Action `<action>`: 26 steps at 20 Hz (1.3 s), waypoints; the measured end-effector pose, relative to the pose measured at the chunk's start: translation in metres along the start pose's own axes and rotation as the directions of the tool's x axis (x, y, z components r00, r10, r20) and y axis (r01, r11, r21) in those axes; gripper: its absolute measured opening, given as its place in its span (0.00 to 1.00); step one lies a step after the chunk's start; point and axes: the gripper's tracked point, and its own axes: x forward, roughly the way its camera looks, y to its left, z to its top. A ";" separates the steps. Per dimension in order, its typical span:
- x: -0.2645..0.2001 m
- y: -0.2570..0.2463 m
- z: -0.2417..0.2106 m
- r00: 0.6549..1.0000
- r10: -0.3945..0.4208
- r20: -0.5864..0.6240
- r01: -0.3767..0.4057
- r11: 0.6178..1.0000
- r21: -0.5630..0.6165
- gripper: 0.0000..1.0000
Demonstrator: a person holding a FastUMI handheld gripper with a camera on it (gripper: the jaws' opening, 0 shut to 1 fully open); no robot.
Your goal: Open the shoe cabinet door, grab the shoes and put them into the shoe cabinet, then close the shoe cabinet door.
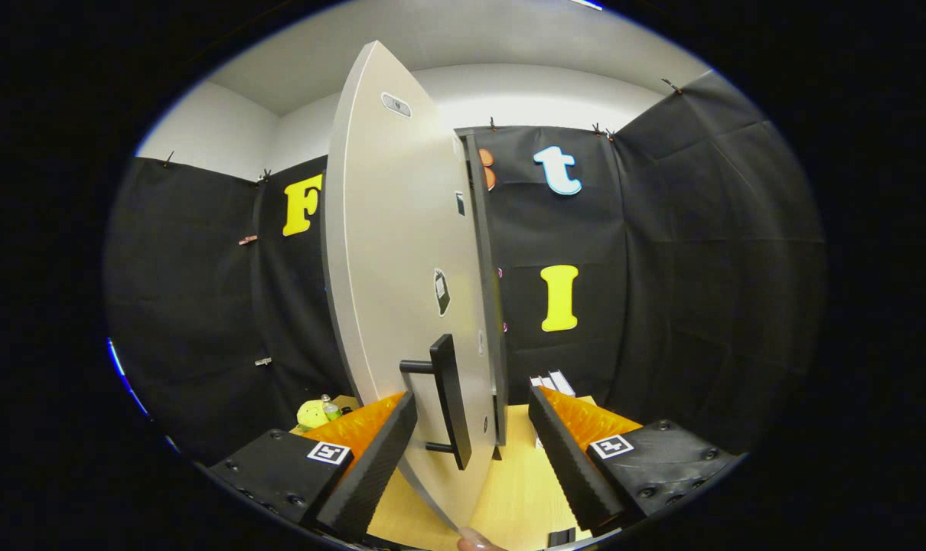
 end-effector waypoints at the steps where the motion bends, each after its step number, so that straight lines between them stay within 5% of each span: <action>1: 0.003 0.010 -0.002 1.000 0.009 -0.002 -0.009 1.000 0.002 0.98; 26: 0.156 0.198 -0.037 1.000 0.010 -0.017 -0.010 1.000 0.027 0.99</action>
